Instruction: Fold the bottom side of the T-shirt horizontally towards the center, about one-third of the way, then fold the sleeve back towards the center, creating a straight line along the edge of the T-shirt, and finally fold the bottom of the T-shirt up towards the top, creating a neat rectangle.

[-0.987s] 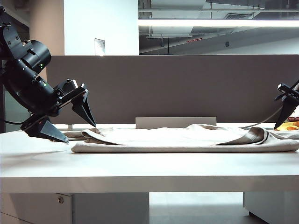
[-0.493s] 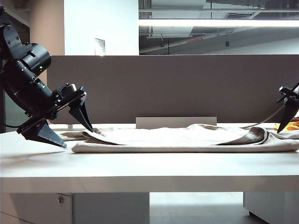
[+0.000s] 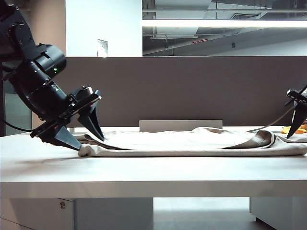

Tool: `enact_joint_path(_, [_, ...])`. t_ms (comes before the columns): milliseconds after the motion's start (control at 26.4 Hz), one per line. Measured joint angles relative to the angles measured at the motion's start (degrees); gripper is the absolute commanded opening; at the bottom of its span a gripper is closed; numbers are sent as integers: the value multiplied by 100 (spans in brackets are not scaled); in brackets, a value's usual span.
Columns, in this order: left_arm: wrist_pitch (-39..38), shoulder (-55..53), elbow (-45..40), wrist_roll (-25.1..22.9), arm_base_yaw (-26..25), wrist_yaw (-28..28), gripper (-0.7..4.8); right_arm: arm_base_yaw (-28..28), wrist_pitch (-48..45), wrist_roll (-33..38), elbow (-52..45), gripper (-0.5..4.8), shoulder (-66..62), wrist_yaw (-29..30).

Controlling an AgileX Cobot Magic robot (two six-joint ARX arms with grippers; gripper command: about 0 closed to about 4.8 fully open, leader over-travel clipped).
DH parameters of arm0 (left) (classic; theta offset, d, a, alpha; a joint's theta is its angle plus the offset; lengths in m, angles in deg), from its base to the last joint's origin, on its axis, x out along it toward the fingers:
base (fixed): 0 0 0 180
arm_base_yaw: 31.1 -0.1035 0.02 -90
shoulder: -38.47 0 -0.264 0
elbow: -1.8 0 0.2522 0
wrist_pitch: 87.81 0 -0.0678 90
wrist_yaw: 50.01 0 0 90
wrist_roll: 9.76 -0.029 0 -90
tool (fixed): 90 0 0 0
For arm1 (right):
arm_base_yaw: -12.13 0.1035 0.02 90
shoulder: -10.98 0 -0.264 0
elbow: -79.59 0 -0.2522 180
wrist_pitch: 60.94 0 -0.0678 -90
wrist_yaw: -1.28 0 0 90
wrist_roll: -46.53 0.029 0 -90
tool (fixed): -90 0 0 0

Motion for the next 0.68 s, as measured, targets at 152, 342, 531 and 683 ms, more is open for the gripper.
enact_joint_path(152, [2, 0, 0, 2, 7, 140, 298, 0, 50, -2, 0, 291, 0, 0])
enact_joint_path(342, [0, 0, 0, -4, 2, 177, 244, 0, 103, -9, 0, 283, -15, 2])
enact_joint_path(531, [0, 0, 0, -17, 2, 271, 204, 0, 179, -15, 0, 215, -13, 2])
enact_joint_path(683, [0, 0, 0, -63, 2, 385, 126, 0, 184, -22, 0, 192, -13, 0])
